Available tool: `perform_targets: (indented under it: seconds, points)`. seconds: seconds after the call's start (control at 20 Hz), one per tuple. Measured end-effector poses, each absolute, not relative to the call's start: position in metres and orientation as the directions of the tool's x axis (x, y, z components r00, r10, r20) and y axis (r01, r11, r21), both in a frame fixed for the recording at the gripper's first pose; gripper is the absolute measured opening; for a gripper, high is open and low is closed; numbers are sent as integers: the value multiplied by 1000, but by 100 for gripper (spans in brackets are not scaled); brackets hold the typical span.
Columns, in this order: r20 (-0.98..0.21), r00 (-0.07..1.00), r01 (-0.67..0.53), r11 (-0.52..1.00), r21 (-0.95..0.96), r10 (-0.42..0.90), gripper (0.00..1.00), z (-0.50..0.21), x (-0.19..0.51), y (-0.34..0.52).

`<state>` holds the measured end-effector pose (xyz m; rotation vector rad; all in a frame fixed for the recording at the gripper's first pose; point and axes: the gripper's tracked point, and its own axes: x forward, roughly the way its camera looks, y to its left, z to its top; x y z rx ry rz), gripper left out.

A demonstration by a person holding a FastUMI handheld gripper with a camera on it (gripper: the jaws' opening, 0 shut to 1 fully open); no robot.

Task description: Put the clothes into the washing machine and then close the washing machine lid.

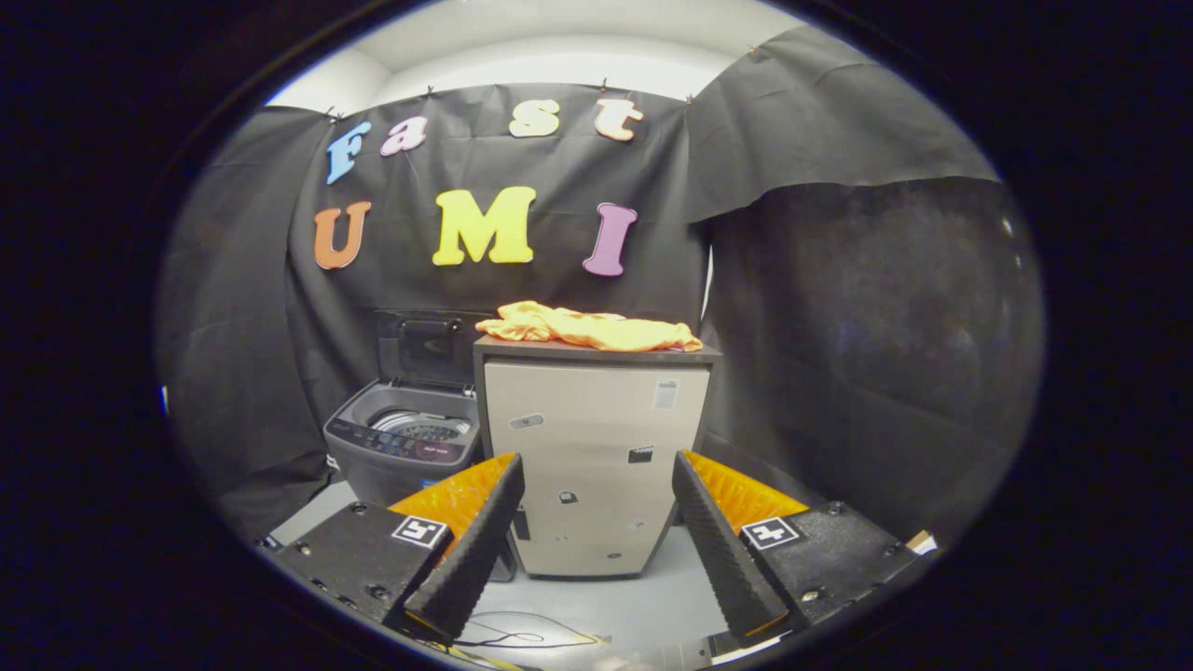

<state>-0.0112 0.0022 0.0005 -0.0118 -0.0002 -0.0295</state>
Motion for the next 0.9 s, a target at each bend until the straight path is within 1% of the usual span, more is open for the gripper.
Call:
perform_targets:
  seconds: [0.2,0.55,0.75,0.9]
  points:
    - [10,999,35,999,-15,-34,100,12,-17,8]
    - [49,998,32,999,-13,-32,100,63,-13,24]
    - [78,996,35,999,-13,-34,100,105,8,28]
    - [68,996,55,998,-5,-54,100,134,34,24]
